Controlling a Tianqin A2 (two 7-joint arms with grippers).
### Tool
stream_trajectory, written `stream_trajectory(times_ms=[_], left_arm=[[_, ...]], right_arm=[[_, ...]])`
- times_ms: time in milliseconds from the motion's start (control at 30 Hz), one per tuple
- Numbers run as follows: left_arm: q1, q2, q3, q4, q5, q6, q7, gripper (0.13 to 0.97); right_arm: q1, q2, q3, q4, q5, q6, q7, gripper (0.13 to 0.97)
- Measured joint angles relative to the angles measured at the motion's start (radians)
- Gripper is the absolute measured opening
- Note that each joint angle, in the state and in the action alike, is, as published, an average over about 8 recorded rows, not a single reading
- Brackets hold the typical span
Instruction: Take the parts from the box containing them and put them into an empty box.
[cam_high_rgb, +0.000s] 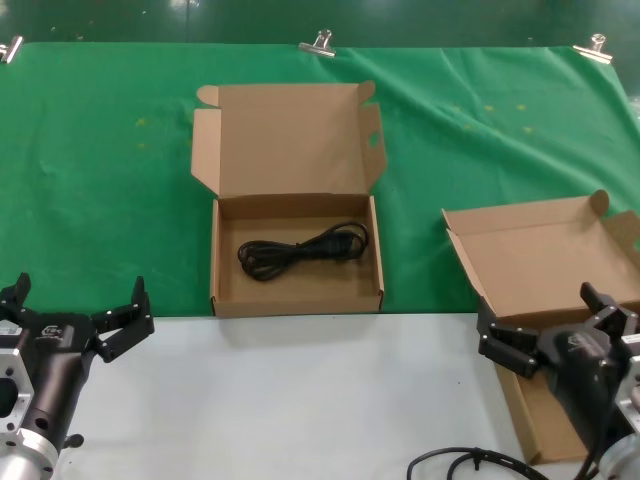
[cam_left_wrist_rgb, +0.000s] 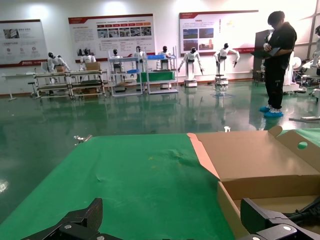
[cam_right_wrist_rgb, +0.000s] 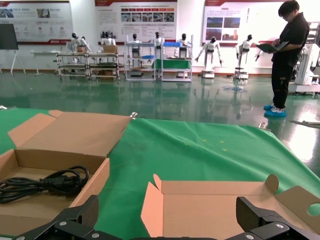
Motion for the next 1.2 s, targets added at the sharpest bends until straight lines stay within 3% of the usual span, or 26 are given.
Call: stream_trajectory(times_ms=[1200], left_arm=[[0.000, 0.000, 0.000, 0.000, 0.000, 0.000, 0.000, 0.966]], right_arm=[[0.000, 0.000, 0.000, 0.000, 0.000, 0.000, 0.000, 0.966]])
